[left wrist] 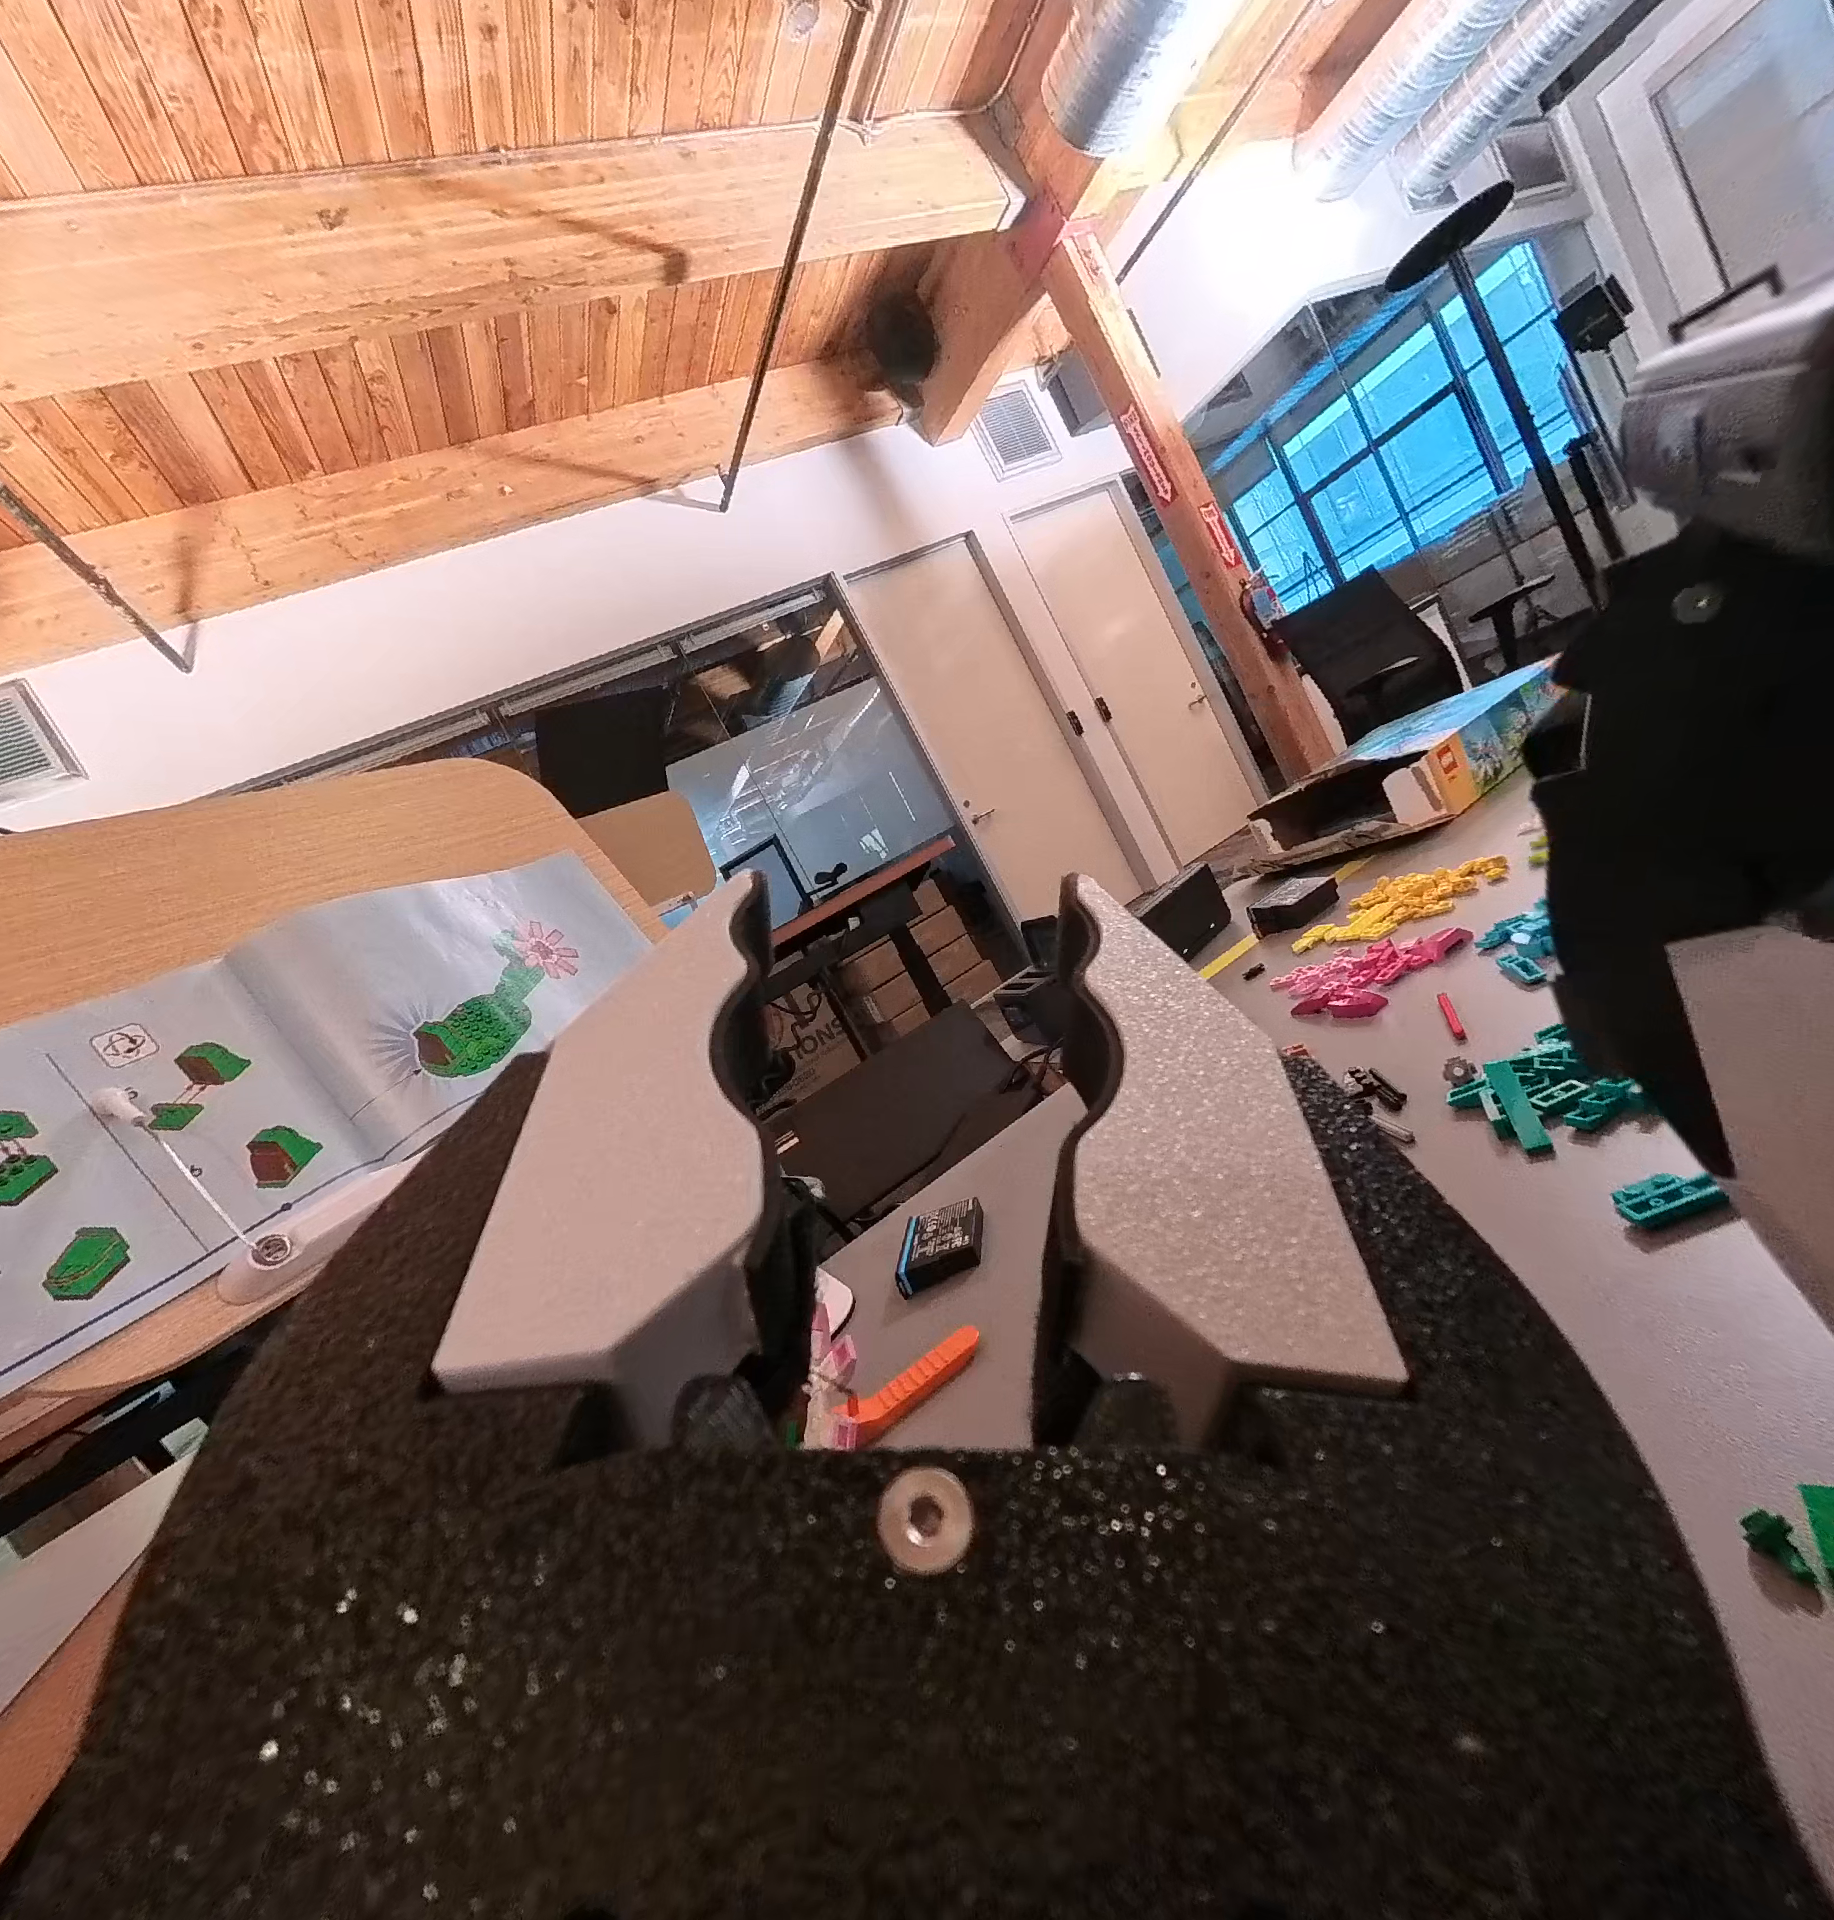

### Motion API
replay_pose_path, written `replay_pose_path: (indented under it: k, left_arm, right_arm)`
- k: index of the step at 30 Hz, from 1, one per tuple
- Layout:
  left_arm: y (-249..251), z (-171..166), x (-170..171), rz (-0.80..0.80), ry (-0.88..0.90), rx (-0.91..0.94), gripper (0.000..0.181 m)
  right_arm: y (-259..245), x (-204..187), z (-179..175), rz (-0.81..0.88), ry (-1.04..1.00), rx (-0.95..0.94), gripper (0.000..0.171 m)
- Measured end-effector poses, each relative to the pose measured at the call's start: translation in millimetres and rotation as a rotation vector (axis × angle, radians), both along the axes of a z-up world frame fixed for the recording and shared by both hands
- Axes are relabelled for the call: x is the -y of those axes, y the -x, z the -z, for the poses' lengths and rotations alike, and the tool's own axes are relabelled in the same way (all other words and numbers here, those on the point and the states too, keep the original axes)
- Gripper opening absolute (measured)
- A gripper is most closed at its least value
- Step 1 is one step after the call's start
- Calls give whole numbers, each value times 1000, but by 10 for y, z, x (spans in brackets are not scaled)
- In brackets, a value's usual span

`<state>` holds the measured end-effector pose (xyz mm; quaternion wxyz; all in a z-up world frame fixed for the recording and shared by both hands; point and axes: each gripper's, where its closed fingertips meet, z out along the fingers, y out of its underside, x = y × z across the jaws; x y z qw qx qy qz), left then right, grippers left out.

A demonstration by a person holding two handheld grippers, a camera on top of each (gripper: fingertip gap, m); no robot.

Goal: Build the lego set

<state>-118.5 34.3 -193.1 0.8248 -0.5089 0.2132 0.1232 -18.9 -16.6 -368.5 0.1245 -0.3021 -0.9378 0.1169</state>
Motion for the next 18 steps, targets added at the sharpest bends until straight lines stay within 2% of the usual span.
replay_pose_path:
  k: [18]
  left_arm:
    - [-18,29,-15,4,11,-13,51]
  right_arm:
    - [18,-8,16,36,7,-12,3]
